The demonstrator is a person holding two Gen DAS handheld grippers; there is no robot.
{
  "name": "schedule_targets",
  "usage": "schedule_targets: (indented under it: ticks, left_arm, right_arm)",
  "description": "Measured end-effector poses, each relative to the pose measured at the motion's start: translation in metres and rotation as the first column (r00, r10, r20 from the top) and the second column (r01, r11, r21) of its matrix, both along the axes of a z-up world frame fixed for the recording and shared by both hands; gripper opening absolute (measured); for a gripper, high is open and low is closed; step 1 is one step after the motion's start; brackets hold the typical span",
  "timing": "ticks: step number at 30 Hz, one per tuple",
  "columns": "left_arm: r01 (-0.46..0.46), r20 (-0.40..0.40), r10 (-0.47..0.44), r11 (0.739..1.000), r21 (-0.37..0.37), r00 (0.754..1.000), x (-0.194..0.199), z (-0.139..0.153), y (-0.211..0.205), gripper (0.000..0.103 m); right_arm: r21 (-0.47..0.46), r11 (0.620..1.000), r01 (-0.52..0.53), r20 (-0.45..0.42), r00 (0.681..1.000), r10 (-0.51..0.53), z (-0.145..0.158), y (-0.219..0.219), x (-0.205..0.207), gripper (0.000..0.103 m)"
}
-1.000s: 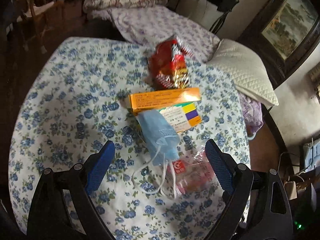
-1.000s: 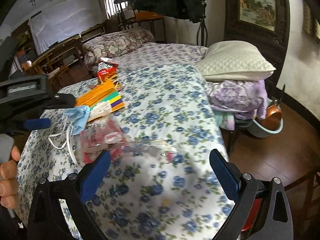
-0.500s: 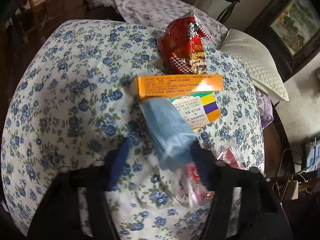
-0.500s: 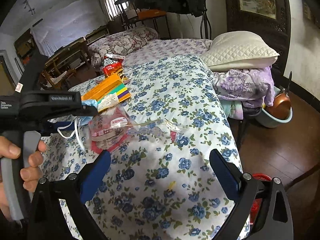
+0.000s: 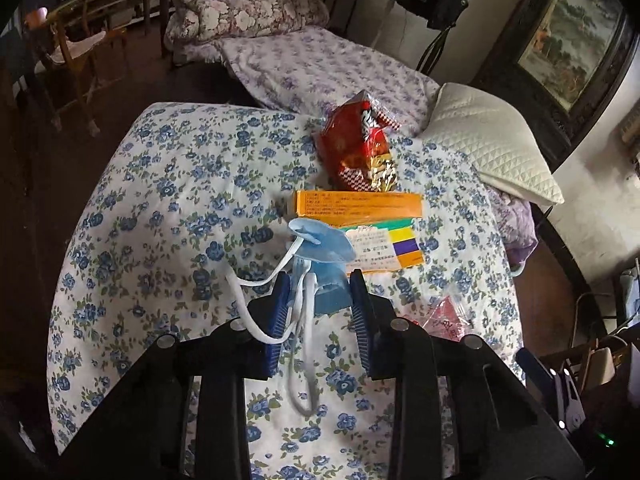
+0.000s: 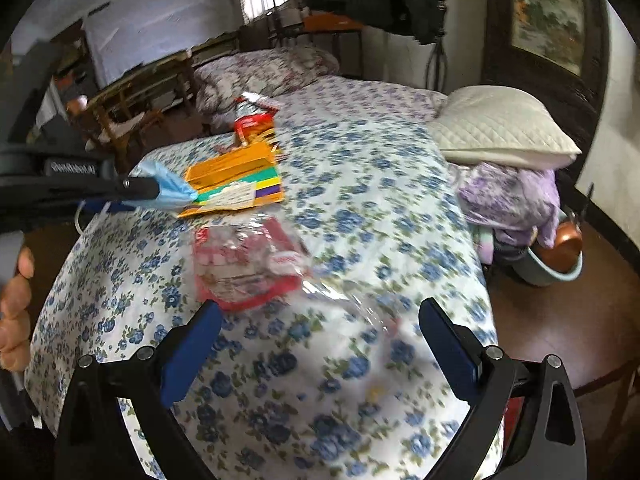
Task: Collect trash
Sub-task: 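Grasp the blue face mask with the left gripper while the right grasps the clear printed plastic bag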
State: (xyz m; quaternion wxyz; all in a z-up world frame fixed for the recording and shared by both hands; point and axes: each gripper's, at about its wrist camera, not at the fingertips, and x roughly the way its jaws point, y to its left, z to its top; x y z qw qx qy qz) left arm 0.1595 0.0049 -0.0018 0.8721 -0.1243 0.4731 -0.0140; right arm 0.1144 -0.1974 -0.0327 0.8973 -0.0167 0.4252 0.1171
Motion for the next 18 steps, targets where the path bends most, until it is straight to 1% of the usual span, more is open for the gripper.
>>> schedule_targets:
  ticks: [4, 7, 10, 14, 16, 18]
  left_arm:
    - [-0.007, -0.006, 0.007, 1.0, -0.014, 1.0, 0.003, 0.0, 0.003, 0.031]
    - [-0.016, -0.015, 0.015, 0.999, -0.029, 1.0, 0.005, -0.002, 0.007, 0.031]
    - [-0.024, -0.022, 0.023, 0.999, -0.04, 0.999, 0.006, -0.003, 0.01, 0.031]
    - [-0.02, -0.027, 0.019, 0.999, -0.046, 0.999, 0.005, -0.005, 0.01, 0.031]
    - [-0.017, -0.028, 0.016, 0.999, -0.045, 0.999, 0.004, -0.006, 0.01, 0.031]
    - [-0.02, -0.03, 0.018, 0.999, -0.046, 0.999, 0.004, -0.006, 0.011, 0.031]
  right_arm:
    - [-0.044, 0.996, -0.074, -0.028, 0.997, 0.072, 0.002, 0.018, 0.015, 0.097]
    - [-0.042, 0.991, -0.129, -0.024, 0.991, 0.128, 0.01, 0.026, 0.015, 0.097]
    - [-0.037, 0.988, -0.147, -0.013, 0.989, 0.147, 0.014, 0.031, 0.015, 0.097]
    - [-0.091, 0.98, -0.177, -0.039, 0.984, 0.175, 0.007, 0.048, 0.023, 0.097]
    - [-0.097, 0.978, -0.186, -0.066, 0.981, 0.18, 0.0, 0.052, 0.029, 0.097]
    - [-0.083, 0.978, -0.191, -0.101, 0.978, 0.182, -0.007, 0.055, 0.036, 0.097]
